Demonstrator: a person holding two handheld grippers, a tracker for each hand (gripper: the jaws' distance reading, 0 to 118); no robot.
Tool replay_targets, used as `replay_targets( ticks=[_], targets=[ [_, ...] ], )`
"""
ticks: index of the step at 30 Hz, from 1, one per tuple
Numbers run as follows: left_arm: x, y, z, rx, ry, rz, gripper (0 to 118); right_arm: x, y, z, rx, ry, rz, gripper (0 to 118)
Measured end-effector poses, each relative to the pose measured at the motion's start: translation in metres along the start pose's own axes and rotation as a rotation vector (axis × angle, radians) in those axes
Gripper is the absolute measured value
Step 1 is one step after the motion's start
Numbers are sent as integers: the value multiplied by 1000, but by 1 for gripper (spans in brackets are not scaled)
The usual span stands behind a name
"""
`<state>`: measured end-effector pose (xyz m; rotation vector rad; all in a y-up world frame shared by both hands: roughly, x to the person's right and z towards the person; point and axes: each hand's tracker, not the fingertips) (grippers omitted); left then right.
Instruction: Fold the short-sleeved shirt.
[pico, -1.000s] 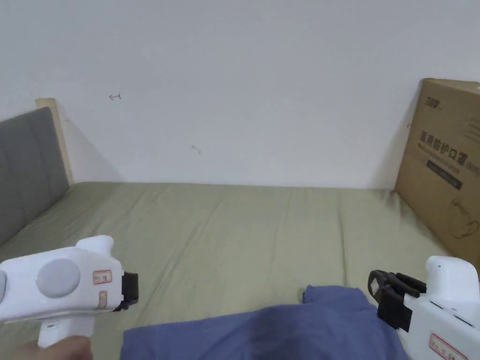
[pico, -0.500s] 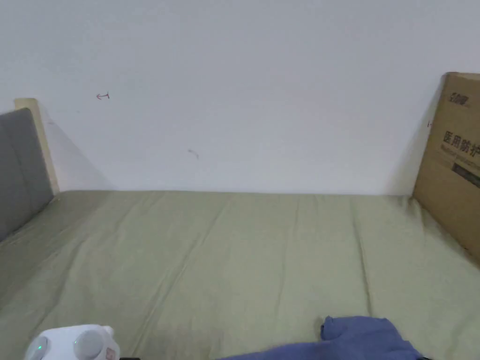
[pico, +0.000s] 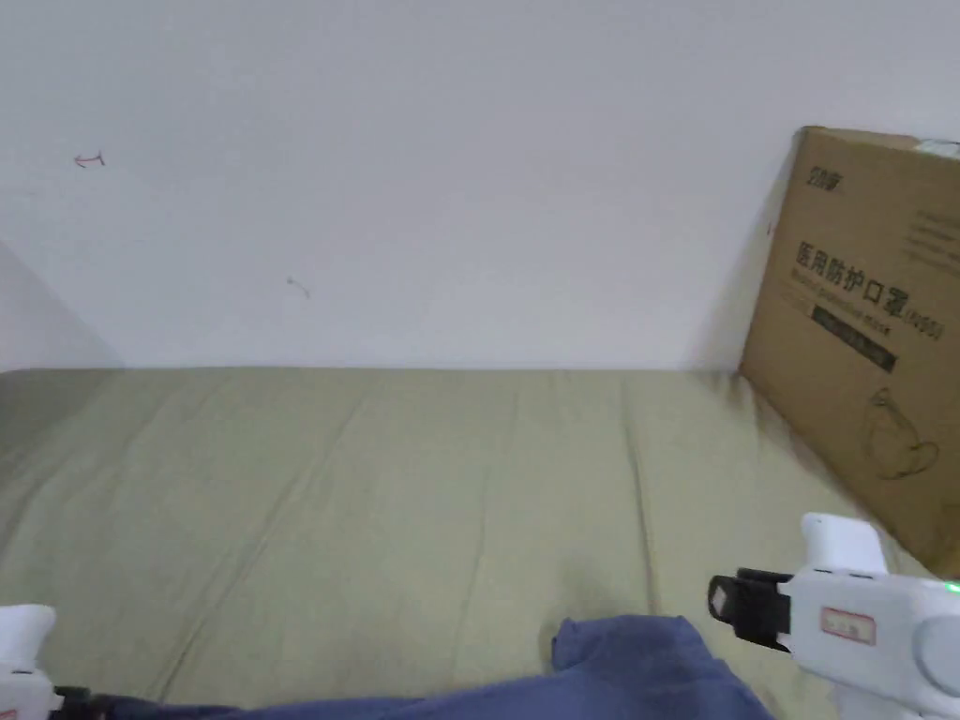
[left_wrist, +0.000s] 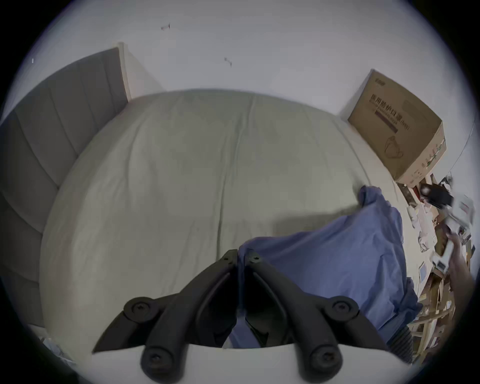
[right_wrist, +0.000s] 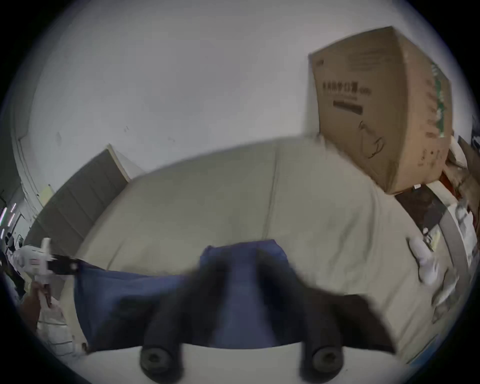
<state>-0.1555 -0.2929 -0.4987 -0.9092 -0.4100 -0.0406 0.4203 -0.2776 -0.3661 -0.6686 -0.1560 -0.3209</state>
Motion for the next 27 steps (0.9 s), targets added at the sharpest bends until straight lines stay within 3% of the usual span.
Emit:
replay_targets(
  ticks=[1, 2, 4, 6, 8, 10, 12, 13, 14, 16, 18, 24, 27],
  targets=[
    [1, 2, 7, 3, 9, -5, 3, 9, 15, -27, -153, 1, -30, 89],
    [0, 4, 12, 2, 9, -9, 3, 18, 22, -51, -291, 8, -60, 95],
    [0, 7, 15, -8, 13, -9, 3, 34, 26, -81, -313, -20, -180, 94],
    [0, 6, 16, -19, 17, -9, 3, 45, 28, -114, -373, -97, -227, 94],
    [-2, 3, 14, -32, 28, -12, 3, 47, 25, -139, -422, -137, -187, 94],
    [-2, 0, 9, -50, 34, -17, 3, 37, 15, -156, -490, -139, -88, 93],
    [-2, -2, 2, -72, 46, -27, 3, 26, 7, -167, -526, -130, -11, 90],
    [-2, -3, 0, -81, 54, -34, 3, 18, 1, -169, -526, -139, 21, 81],
    [-1, -4, -2, -87, 58, -42, 3, 12, -2, -167, -516, -149, 53, 63],
    [-3, -7, -4, -88, 62, -46, 3, 6, 1, -155, -470, -113, 87, 4],
    [-3, -7, 1, -81, 57, -36, 3, 4, 6, -134, -427, -35, 38, 4],
    [1, 0, 48, 2, 29, -8, 3, -6, 39, -9, -203, -1, 122, 4],
    [8, 10, 84, 76, 4, -23, 3, -2, 55, 61, -148, -8, 112, 4]
  ],
)
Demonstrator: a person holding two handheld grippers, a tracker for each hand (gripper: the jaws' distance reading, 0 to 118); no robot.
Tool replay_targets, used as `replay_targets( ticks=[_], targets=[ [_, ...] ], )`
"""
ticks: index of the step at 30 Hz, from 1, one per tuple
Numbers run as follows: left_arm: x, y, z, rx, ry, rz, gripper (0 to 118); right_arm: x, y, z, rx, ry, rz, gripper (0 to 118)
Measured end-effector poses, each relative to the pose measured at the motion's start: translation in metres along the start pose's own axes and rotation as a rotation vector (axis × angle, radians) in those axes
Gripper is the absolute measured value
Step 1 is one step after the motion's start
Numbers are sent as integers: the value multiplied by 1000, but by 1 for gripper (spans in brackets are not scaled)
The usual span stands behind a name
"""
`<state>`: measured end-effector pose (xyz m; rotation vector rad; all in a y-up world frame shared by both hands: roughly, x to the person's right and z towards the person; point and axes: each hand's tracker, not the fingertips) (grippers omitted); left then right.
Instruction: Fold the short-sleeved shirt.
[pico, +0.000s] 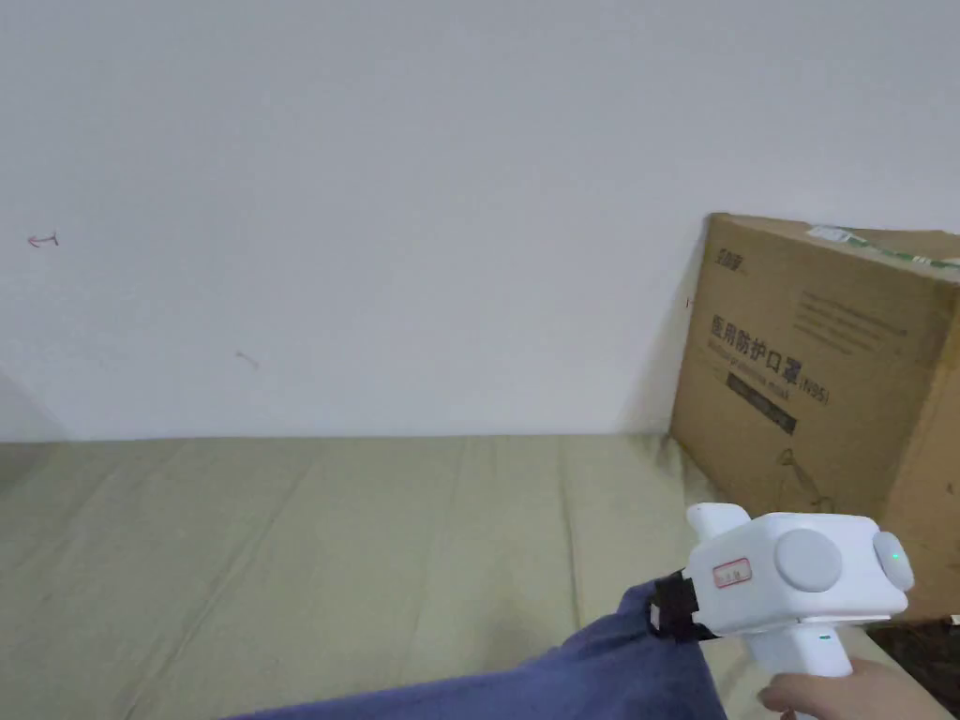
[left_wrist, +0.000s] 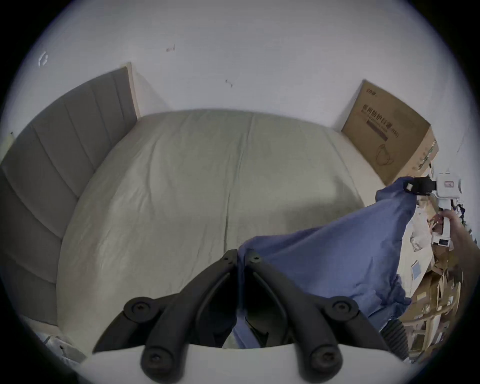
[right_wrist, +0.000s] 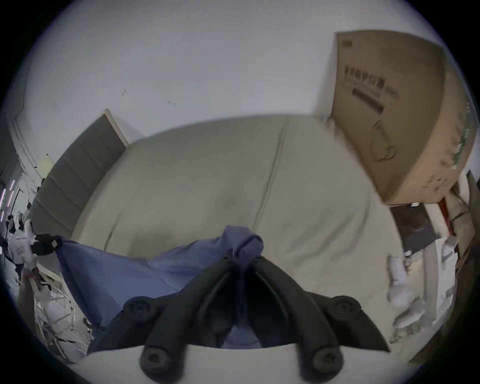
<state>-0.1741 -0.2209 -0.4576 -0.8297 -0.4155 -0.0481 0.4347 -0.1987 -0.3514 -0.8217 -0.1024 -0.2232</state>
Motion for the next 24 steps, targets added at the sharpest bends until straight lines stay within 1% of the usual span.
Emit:
replay_targets(
  ticks=[2, 4, 6, 7, 9, 10, 13, 17, 20, 24],
  targets=[
    [9, 12, 29, 43, -28, -27, 3, 5, 6, 48, 55, -17, -22, 4],
    [18, 27, 55, 97, -33, -62, 3, 8, 9, 91, 106, -8, -53, 4],
    [31, 42, 82, 160, -19, -120, 3, 6, 14, 130, 179, -26, -49, 4],
    [36, 50, 96, 199, -8, -127, 3, 3, 18, 148, 198, -18, -30, 4],
    [42, 64, 117, 235, -23, -108, 3, -2, 25, 180, 236, -29, -23, 4],
    [44, 72, 127, 253, -36, -101, 3, -13, 28, 198, 259, -39, -18, 4],
    [51, 97, 151, 305, -23, -134, 3, -25, 46, 235, 326, -60, 1, 4],
    [59, 128, 170, 348, 1, -176, 3, -41, 79, 266, 393, -82, 19, 4],
    [60, 151, 174, 385, 17, -188, 3, -46, 107, 275, 447, -99, -7, 4],
    [67, 188, 170, 430, 50, -180, 3, -48, 150, 272, 490, -120, -23, 4]
  ],
)
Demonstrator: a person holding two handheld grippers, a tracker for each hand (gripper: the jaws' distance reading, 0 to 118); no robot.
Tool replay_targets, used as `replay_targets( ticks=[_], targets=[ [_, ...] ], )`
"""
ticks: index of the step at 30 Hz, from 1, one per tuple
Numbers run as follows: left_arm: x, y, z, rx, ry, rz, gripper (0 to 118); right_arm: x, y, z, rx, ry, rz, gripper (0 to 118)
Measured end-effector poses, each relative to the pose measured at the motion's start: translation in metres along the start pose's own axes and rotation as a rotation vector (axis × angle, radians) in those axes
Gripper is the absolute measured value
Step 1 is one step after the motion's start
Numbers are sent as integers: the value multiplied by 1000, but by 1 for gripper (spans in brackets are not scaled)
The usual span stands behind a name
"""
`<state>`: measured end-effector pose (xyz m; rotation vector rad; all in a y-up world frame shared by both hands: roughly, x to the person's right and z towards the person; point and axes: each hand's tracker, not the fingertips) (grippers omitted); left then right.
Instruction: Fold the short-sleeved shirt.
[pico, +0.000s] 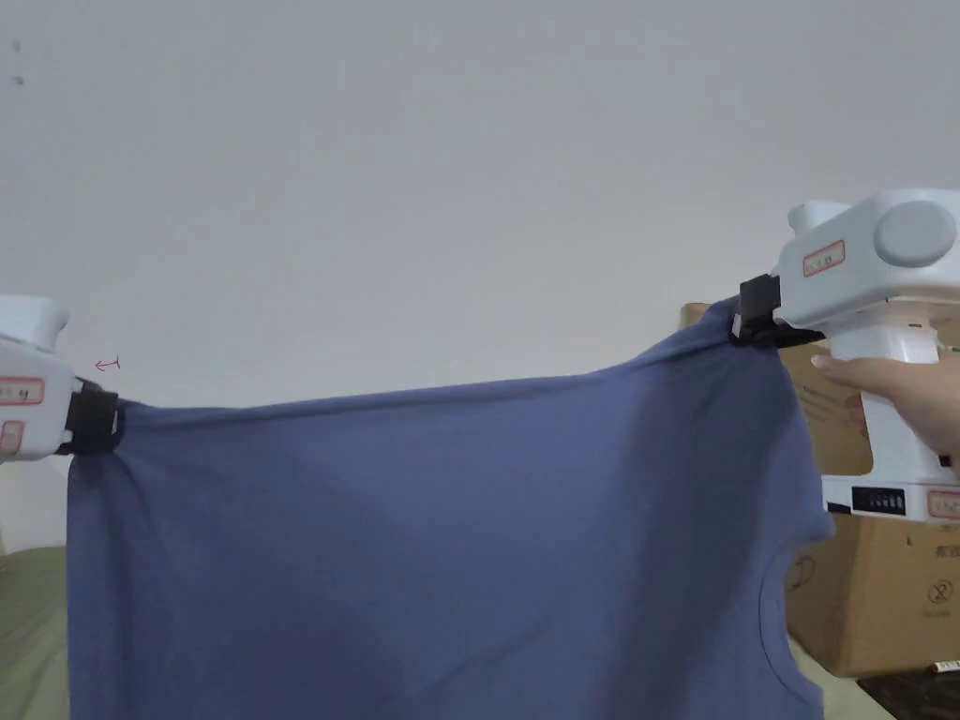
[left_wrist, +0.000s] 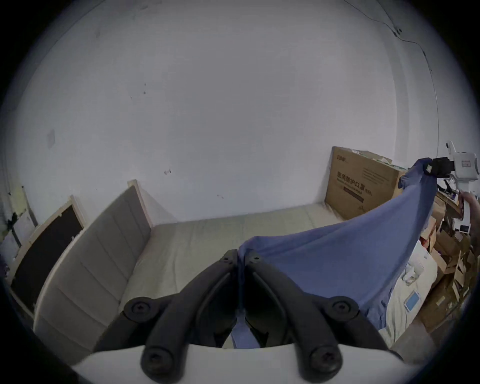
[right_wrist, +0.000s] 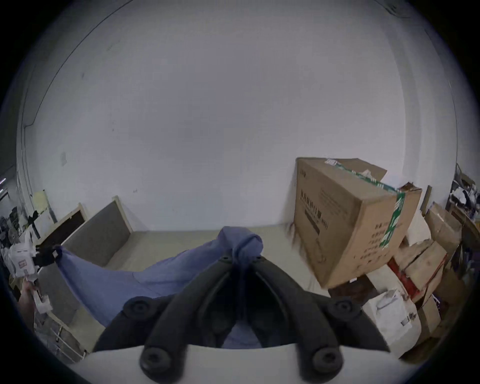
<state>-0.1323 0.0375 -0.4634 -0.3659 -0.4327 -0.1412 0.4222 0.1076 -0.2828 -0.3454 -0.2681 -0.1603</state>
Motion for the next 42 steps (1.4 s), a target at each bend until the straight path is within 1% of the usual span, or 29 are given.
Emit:
replay_targets(
  ticks=[2, 6, 11, 13, 15, 16, 17, 18, 20, 21, 22, 24, 25, 28, 30, 31, 33, 34, 36, 38, 39, 40, 42],
  targets=[
    [0, 18, -13, 23, 15, 9, 3, -3, 19, -16, 29, -34, -9, 4],
    [-1, 49, -40, 66, 47, 20, 3, -13, 54, -44, 99, -78, 31, 4],
    [0, 88, -79, 144, 130, -45, 3, -26, 97, -77, 177, -120, 55, 4],
    [3, 99, -93, 174, 150, -49, 3, -30, 105, -89, 209, -134, 69, 4],
    [6, 108, -107, 192, 155, -49, 3, -30, 106, -103, 224, -171, 89, 4],
    [1, 96, -85, 200, 159, -49, 3, -30, 103, -111, 228, -183, 95, 4],
    [-2, 104, -109, 204, 164, -52, 3, -29, 97, -120, 227, -182, 95, 4],
    [-3, 101, -114, 205, 167, -56, 3, -27, 90, -128, 227, -182, 96, 4],
    [-7, 83, -120, 199, 178, -57, 3, -22, 61, -148, 226, -194, 97, 4],
    [10, 76, -159, 184, 174, -52, 3, -18, 43, -158, 216, -199, 93, 4],
    [15, 59, -176, 148, 159, -31, 3, -12, 18, -170, 196, -204, 86, 4],
    [21, 15, -201, 36, 129, 12, 3, -2, -35, -196, 95, -219, 64, 4],
    [20, -10, -215, -22, 103, 29, 3, 6, -69, -208, 30, -210, 36, 4],
    [29, -122, -245, -232, 35, 77, 3, 28, -183, -232, -201, -188, -49, 4],
    [41, -203, -235, -381, 1, 92, 3, 47, -260, -238, -361, -175, -73, 4],
    [43, -242, -226, -394, 2, 96, 3, 55, -299, -232, -431, -163, -66, 4],
    [45, -313, -205, -502, -24, 113, 3, 66, -365, -209, -534, -173, -3, 4],
    [44, -342, -191, -550, -44, 119, 3, 70, -397, -189, -567, -155, 9, 4],
    [35, -386, -162, -602, -76, 141, 3, 82, -442, -148, -605, -134, 28, 4],
    [33, -423, -114, -625, -124, 264, 3, 91, -472, -91, -604, -87, 26, 4],
    [28, -430, -100, -643, -137, 293, 3, 96, -480, -69, -609, -50, -8, 4],
    [23, -437, -84, -631, -140, 287, 3, 102, -487, -46, -615, -27, -41, 4],
    [27, -444, -51, -618, -162, 234, 3, 108, -500, -8, -626, -31, -52, 4]
  ],
)
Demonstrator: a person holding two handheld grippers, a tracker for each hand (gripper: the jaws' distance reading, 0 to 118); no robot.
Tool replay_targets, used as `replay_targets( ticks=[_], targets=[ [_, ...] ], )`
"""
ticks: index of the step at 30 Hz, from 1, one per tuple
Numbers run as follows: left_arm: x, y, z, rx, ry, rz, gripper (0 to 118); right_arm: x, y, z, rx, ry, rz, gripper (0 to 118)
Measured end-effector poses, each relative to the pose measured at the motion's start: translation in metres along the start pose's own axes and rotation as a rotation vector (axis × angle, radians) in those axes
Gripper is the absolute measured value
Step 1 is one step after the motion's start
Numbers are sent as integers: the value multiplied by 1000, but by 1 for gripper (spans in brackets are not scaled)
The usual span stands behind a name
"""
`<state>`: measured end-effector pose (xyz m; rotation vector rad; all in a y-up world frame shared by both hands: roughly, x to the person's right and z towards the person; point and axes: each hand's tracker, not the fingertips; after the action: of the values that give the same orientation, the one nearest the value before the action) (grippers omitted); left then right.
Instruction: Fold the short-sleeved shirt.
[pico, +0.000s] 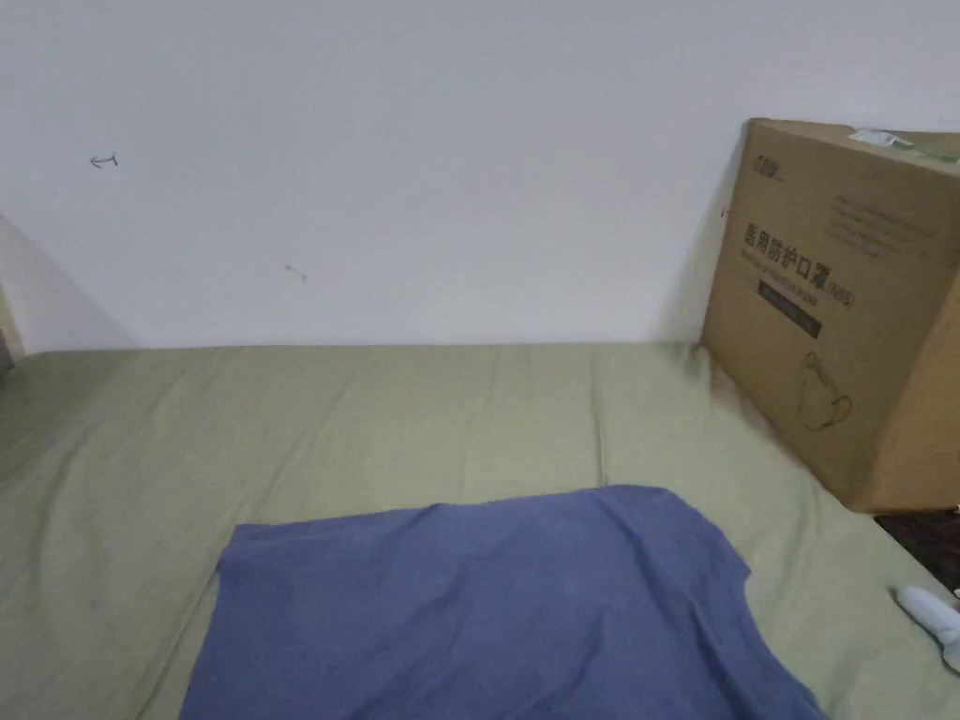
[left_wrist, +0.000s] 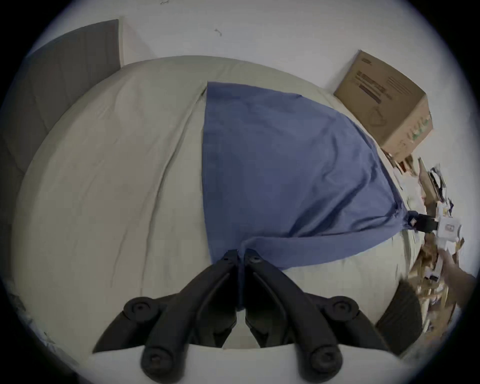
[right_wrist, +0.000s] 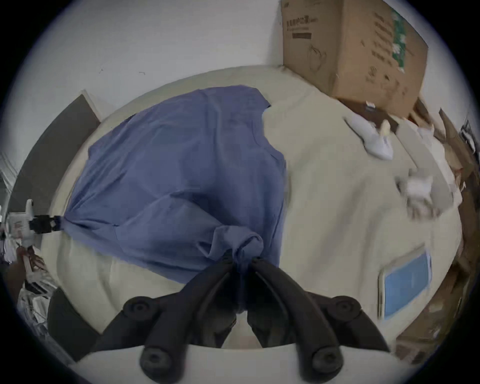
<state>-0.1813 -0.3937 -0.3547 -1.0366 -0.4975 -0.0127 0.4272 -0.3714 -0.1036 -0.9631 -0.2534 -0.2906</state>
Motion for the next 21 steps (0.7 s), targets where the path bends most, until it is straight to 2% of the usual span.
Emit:
replay_targets(
  ticks=[5, 7, 10, 13, 16, 17, 18, 19, 20, 21],
  targets=[
    [7, -47, 29, -13, -32, -10, 3, 3, -55, 30, -38, 11, -10, 4],
    [14, -57, 34, -39, -15, -57, 3, 1, -63, 35, -35, 8, -16, 4],
    [21, -62, 43, -34, 6, -139, 5, 1, -65, 42, -54, 11, -33, 5],
    [22, -61, 54, -29, 3, -149, 9, 2, -61, 46, -73, 12, -40, 5],
    [19, -60, 62, -20, 7, -137, 17, -4, -55, 53, -82, -2, -6, 9],
    [17, -59, 65, -26, 9, -132, 25, -6, -52, 57, -87, -14, 11, 16],
    [15, -59, 68, -37, 9, -127, 46, -8, -51, 60, -84, -21, 20, 36],
    [12, -59, 70, -56, 5, -113, 85, -8, -48, 66, -79, -16, 16, 74],
    [10, -58, 78, -74, -22, -87, 104, -9, -44, 75, -61, 5, 3, 91],
    [11, -55, 87, -45, -74, -70, 107, -11, -40, 85, -21, 26, -20, 94]
  ],
)
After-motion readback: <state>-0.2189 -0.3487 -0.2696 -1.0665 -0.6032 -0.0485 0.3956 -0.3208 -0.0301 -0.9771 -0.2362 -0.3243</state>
